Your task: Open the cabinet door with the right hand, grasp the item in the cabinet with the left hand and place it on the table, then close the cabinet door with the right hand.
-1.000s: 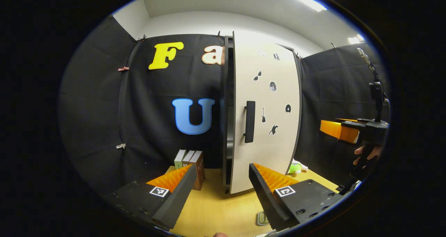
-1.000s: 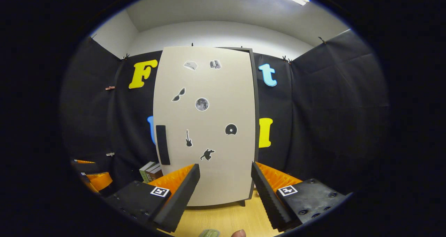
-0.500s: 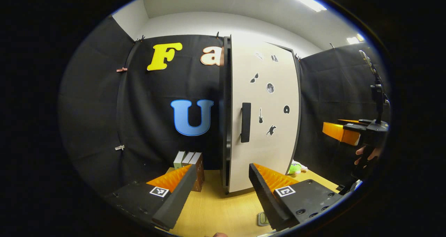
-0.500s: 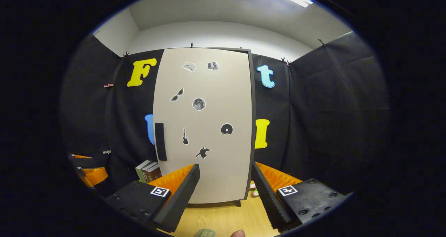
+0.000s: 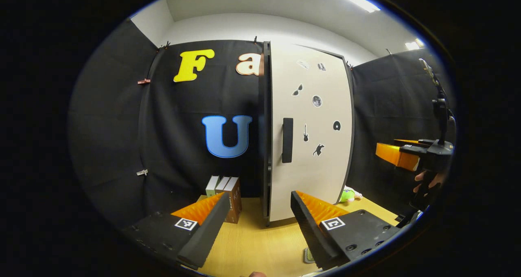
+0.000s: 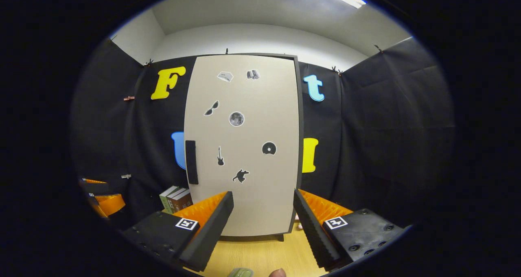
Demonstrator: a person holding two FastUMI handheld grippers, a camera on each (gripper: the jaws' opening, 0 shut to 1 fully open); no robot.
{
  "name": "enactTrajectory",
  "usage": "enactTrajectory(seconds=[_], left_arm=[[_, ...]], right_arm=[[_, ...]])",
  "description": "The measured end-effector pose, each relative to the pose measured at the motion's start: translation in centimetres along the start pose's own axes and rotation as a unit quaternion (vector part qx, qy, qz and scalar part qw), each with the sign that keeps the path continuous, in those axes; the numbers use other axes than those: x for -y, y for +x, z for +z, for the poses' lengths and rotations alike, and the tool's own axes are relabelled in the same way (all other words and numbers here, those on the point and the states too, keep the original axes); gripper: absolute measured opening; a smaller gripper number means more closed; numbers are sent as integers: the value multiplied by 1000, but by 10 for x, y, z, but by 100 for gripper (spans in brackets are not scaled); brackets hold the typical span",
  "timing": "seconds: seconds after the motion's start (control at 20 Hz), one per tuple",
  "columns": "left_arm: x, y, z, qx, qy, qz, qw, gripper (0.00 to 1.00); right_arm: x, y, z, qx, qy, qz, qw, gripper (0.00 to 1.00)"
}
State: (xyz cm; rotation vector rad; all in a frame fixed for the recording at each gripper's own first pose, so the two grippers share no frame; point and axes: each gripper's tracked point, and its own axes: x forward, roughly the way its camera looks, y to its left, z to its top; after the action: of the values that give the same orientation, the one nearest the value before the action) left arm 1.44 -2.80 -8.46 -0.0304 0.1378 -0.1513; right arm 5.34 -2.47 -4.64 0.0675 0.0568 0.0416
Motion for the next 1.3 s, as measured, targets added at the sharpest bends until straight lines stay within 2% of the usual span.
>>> enactTrajectory(seconds=[0.65,1.3], left_arm=[[19,3,-1,-2,9,5,1000,95],[36,-2,11,13,33,10,999,94]], right_arm=[[13,3,-5,-7,6,15,1000,96],[10,-3,-3,-5,4,49,999,96]])
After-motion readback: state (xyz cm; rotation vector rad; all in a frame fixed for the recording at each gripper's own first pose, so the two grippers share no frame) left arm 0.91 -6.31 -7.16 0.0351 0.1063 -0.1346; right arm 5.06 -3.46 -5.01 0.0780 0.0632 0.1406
